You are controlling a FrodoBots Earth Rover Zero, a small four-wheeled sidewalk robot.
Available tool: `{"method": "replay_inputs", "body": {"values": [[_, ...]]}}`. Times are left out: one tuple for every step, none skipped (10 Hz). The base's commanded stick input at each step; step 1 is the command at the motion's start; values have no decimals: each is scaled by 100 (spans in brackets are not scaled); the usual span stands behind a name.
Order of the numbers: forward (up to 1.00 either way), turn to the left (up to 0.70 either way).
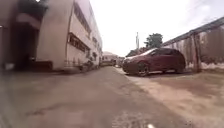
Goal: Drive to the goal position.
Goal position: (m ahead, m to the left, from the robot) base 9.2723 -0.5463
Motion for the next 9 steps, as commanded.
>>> {"method": "replay_inputs", "body": {"values": [[70,0],[70,0],[70,0],[70,17],[70,35],[70,35],[70,35],[70,35],[70,35]]}}
